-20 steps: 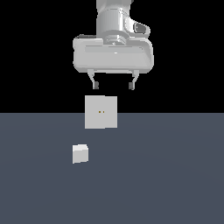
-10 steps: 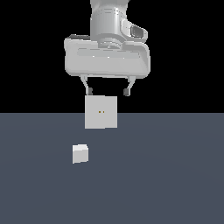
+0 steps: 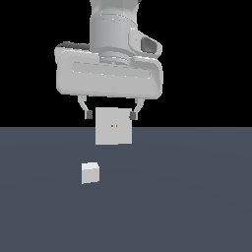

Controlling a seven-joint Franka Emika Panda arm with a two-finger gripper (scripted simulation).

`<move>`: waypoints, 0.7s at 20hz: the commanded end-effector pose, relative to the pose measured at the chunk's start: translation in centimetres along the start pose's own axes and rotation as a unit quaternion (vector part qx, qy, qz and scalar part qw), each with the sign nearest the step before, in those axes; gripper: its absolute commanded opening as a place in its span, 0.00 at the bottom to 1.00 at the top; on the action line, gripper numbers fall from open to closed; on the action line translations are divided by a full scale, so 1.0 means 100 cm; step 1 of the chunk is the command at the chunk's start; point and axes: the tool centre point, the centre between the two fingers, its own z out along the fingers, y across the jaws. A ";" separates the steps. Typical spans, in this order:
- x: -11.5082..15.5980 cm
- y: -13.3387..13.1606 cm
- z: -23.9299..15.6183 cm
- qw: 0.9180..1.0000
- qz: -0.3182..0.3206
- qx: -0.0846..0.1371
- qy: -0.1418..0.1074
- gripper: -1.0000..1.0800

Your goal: Plug the charger into the wall socket.

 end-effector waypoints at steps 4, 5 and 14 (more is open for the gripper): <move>-0.009 -0.012 0.015 0.999 -0.022 0.005 0.032 0.96; -0.011 -0.015 0.018 0.999 -0.026 0.006 0.038 0.96; -0.022 -0.033 0.041 0.995 -0.058 0.015 0.083 0.96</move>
